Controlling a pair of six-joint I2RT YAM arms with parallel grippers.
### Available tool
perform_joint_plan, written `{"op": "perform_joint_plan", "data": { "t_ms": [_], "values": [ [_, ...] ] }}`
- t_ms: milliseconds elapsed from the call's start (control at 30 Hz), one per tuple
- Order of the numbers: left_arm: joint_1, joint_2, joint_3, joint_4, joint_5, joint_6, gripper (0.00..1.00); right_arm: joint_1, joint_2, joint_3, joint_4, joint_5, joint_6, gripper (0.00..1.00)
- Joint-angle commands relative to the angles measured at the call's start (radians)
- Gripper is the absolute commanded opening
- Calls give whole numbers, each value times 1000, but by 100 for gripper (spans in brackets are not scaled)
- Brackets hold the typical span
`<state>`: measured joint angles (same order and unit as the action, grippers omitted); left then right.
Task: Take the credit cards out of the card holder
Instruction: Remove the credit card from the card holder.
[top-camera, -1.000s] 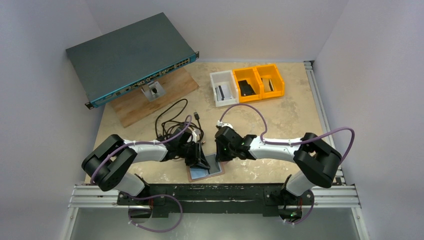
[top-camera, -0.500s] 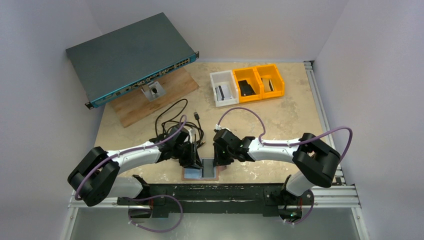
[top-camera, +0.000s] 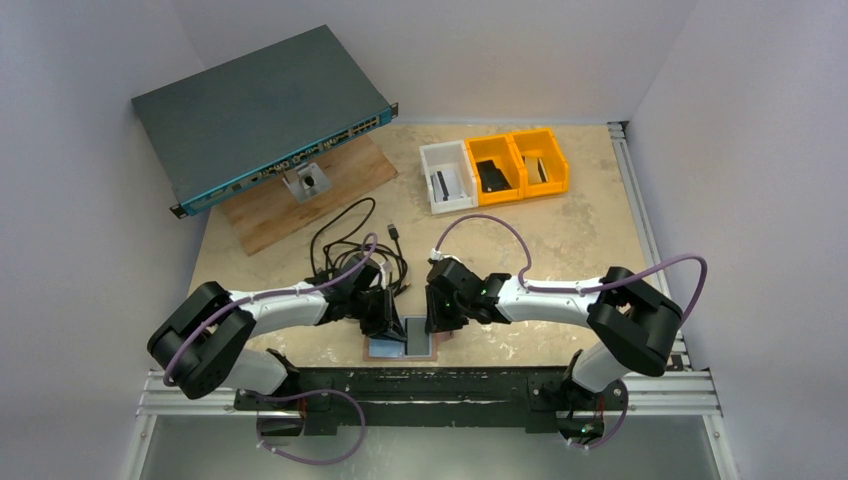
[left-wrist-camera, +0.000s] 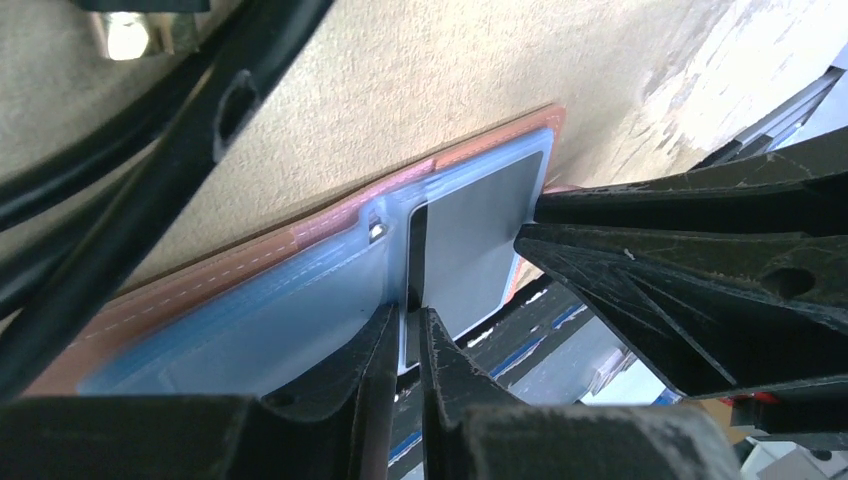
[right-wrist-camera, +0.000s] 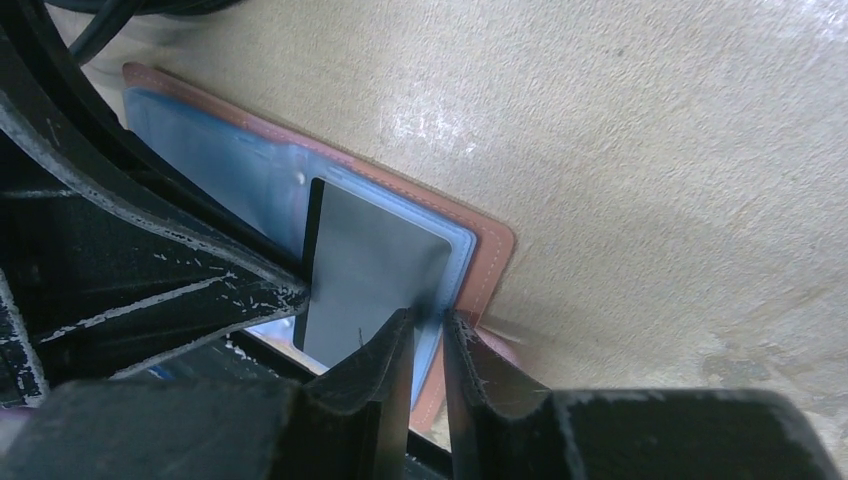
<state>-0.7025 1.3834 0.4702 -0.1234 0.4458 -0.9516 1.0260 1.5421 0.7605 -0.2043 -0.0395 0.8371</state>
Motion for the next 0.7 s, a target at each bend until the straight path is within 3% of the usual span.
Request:
{"op": "perform_joint_plan", "data": {
  "t_ms": [0,233,500,600,667],
  "values": [
    [-3,37,-46,73,-38,-9,14,22,-12,5,2,5,2,14],
    [-3,46,-73,151,-14,-24,16,43,25,29,8,-5,-1,5],
    [-4,46,-90,237,44,-45,21,48,55,36,29,-25,-6,5],
    [-3,43,-91,261,60,-46,16,48,64,33,35,-28,-6,5],
    [-3,32,-87,259,65,-41,7,48,70,34,32,-25,-4,5]
  ]
}}
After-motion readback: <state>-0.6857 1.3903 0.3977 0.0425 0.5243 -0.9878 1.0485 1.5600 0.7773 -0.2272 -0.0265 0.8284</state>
